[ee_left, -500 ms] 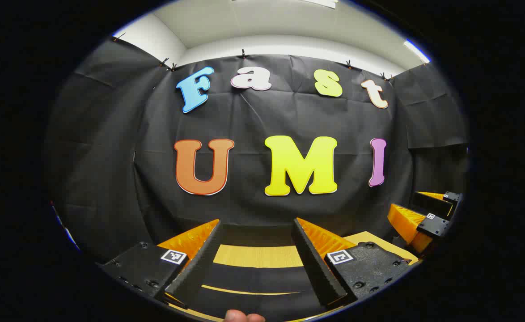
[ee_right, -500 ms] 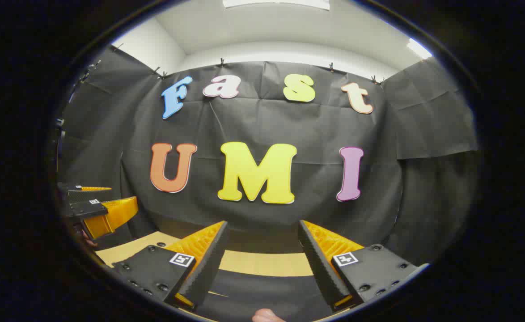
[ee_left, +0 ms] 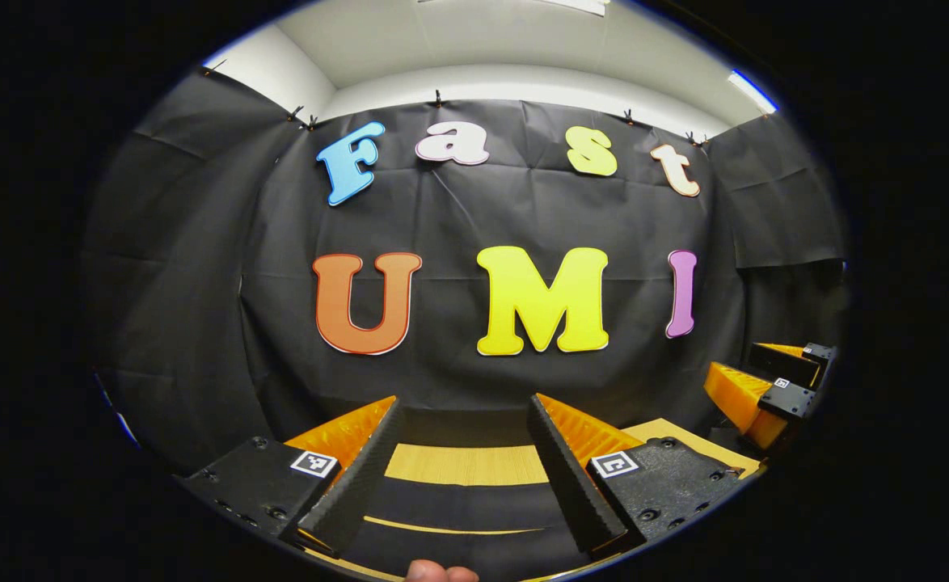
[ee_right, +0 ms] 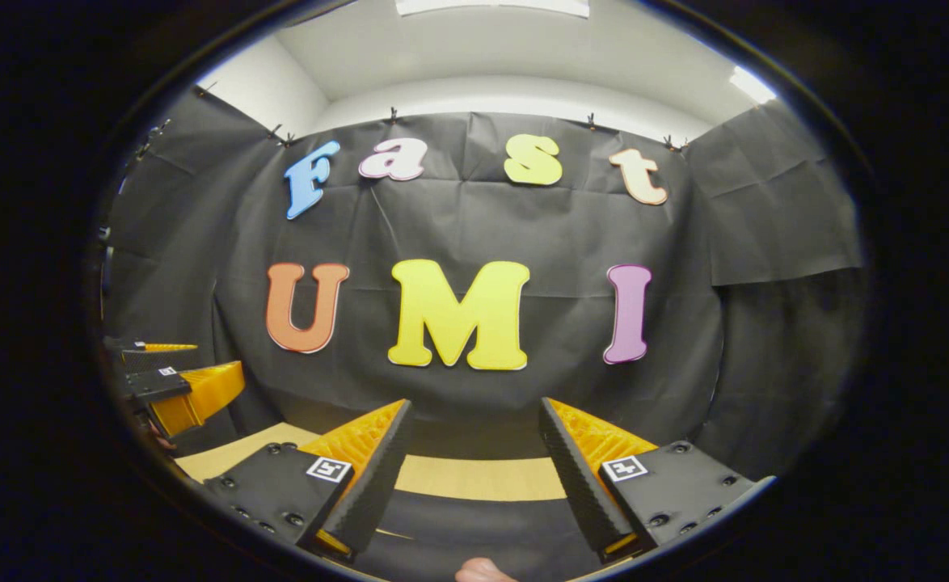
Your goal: Grasp the waist and the cuffs of the jeans and fold them to make the two legs overlap; first hold the waist and fold one-third of the jeans toward the cuffs, then hold the cuffs and fold the remaining one-third in the same direction to finish folding.
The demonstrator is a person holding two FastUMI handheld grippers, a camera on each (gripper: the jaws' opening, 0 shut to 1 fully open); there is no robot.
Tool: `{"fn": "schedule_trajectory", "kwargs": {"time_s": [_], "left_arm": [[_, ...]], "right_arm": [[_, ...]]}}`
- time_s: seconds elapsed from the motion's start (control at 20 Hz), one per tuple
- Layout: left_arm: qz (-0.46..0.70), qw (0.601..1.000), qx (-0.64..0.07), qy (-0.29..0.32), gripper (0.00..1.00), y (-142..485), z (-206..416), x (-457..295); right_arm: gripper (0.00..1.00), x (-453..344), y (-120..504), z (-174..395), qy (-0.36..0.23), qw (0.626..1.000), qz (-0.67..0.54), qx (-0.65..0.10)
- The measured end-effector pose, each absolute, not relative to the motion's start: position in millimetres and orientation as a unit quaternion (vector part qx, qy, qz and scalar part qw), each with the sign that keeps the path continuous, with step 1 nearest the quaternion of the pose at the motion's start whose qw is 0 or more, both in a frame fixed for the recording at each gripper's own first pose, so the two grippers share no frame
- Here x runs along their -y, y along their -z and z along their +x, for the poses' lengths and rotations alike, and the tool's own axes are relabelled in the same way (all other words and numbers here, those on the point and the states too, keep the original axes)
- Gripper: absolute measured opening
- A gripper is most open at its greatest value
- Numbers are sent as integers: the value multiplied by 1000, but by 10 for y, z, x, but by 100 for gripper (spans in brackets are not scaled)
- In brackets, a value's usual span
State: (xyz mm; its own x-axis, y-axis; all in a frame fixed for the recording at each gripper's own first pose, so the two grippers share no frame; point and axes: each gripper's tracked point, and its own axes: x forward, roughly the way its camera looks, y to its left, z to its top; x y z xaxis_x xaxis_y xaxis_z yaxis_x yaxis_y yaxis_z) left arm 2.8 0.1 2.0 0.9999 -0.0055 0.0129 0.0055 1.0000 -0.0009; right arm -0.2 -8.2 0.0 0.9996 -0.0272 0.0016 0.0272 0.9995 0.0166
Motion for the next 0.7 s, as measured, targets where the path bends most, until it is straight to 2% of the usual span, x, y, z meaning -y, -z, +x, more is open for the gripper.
{"fn": "schedule_trajectory", "kwargs": {"time_s": [0.05, 0.1, 0.2, 0.35, 0.65, 0.7], "left_arm": [[-1, 1000, 1, 6, 98, 23, 46, 19], [-1, 1000, -2, 10, 98, 40, 60, 46], [-2, 1000, -6, 14, 98, 68, 58, 80], [-5, 1000, -11, 17, 98, 142, 101, 51], [-9, 999, -49, -20, 100, 578, 133, -406], [-16, 998, -62, -29, 98, 708, 122, -514]], "right_arm": [[94, 114, 35, 1, 16, 1000, 10, -4], [98, 134, 58, 5, 18, 1000, 11, -7], [94, 213, 79, 9, 28, 999, 14, -11], [96, 402, 190, 26, 44, 999, 15, -24], [95, 1150, 608, -16, 96, 992, 13, -84], [94, 1277, 729, -26, 98, 990, 17, -102]]}}
